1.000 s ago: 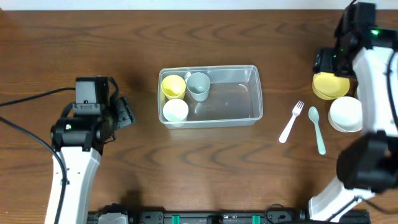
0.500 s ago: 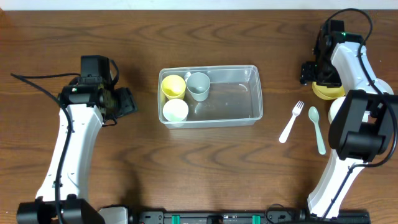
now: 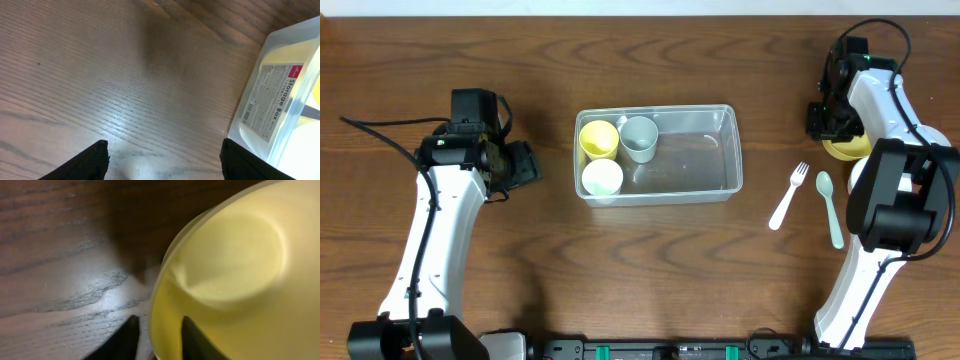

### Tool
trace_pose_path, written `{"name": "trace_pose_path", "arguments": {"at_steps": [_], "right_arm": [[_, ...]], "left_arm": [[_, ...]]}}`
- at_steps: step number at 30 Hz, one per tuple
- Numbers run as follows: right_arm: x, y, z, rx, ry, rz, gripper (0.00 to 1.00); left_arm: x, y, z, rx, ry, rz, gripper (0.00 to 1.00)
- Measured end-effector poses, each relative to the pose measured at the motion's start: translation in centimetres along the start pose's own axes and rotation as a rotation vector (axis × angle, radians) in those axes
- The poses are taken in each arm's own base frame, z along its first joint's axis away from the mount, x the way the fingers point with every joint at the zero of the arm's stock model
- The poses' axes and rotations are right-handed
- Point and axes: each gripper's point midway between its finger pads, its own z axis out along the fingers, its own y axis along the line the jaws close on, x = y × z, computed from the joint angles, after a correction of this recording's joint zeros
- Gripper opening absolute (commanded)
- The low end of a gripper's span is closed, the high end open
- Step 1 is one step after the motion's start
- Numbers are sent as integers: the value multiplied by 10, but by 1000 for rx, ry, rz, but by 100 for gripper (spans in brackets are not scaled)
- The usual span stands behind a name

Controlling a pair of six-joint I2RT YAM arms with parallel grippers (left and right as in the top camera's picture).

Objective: Pack container
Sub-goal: 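Grasp the yellow bowl rim with the right gripper and lift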

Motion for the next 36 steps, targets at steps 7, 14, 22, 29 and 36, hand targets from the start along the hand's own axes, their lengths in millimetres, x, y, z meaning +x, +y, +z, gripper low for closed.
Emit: {"name": "trace_pose_path", "arguments": {"at_steps": [7, 14, 22, 29, 36], "right_arm": [[-1, 0, 0, 0, -4, 0, 13], [-3, 0, 0, 0, -14, 2, 3], [-7, 0, 0, 3, -28, 5, 1], [-9, 4, -4, 1, -35, -6, 1], [-20, 42, -74, -19, -137, -98, 1]], "left_arm": [[1, -1, 0, 9, 6, 0, 73], [2, -1, 0, 9, 8, 0, 73], [2, -2, 0, 11, 9, 0, 72], [2, -2, 0, 11, 9, 0, 72], [2, -2, 0, 11, 11, 0, 73]]}}
